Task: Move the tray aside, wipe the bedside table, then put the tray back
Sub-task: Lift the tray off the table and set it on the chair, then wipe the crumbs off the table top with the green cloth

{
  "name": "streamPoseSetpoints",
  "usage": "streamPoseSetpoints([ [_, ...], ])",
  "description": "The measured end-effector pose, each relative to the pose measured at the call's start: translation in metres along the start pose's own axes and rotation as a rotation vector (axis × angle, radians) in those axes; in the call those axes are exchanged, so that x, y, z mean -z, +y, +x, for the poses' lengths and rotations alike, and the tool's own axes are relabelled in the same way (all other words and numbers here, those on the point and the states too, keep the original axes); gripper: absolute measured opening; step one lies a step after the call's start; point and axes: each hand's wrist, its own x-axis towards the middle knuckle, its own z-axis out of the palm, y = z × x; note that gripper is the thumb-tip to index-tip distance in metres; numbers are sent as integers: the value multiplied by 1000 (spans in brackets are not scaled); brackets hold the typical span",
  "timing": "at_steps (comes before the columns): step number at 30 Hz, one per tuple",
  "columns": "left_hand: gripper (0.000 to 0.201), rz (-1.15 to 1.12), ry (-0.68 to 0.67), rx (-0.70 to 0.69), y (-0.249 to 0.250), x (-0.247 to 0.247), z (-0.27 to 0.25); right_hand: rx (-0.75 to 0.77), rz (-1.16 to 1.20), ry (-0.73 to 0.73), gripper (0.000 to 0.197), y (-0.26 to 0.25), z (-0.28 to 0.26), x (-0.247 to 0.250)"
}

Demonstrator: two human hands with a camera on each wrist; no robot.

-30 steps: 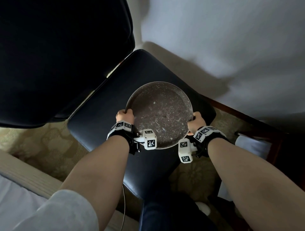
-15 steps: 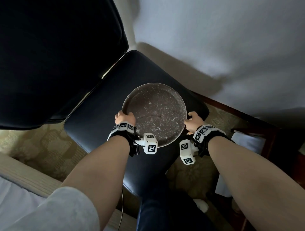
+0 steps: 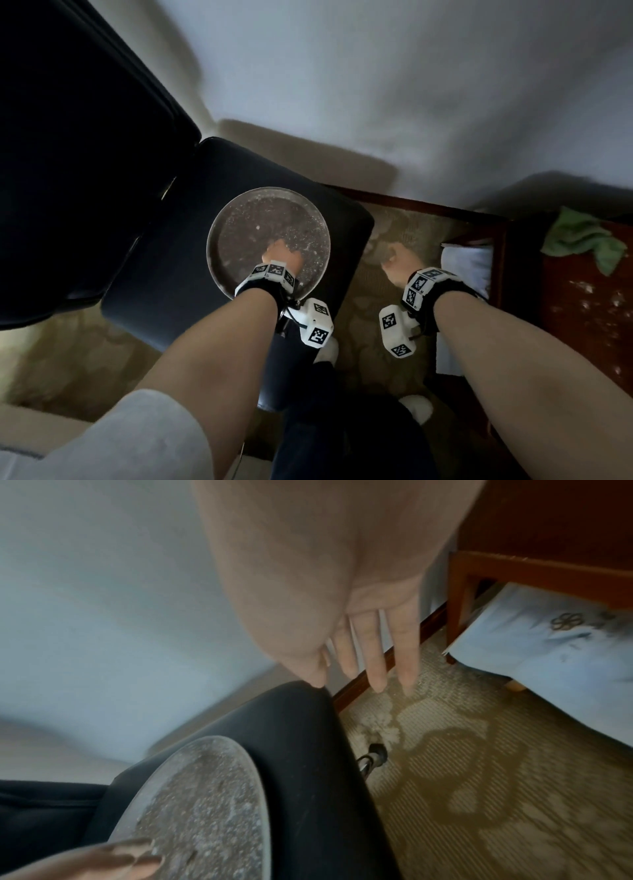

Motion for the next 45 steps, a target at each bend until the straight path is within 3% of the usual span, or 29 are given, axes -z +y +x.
streamPoseSetpoints([
  [5,41,175,-86,-138,46,-37,-30,-65,44,2,47,56,-21,23],
  [19,33,479,-258,-392,159,-169,-144,-209,294,164,43,242,-99,93],
  [26,35,444,-270,-492,204,-228,-204,-239,405,236,46,316,-133,126],
  [35,36,329,-241,-628,267,-268,-222,-191,488,447,51,348,-128,180],
  [45,29,369,-292,-732,376,-265,-152,-247,556,576,48,327,-62,235],
])
